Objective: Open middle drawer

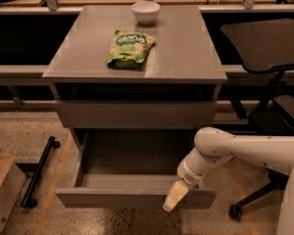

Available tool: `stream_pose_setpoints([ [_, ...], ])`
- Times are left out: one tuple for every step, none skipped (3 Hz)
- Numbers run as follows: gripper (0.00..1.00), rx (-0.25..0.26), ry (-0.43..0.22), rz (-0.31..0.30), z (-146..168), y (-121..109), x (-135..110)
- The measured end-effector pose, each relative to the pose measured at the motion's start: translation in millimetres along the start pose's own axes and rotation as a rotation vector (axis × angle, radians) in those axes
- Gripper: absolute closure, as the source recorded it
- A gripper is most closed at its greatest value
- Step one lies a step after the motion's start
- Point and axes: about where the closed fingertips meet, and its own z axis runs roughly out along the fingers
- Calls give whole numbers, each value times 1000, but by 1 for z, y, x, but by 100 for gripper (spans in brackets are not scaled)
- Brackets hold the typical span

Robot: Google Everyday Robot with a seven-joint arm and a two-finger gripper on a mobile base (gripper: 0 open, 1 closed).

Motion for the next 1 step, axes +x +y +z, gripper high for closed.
stream_pose_setpoints([
  [0, 22, 3, -17, -9, 0, -5],
])
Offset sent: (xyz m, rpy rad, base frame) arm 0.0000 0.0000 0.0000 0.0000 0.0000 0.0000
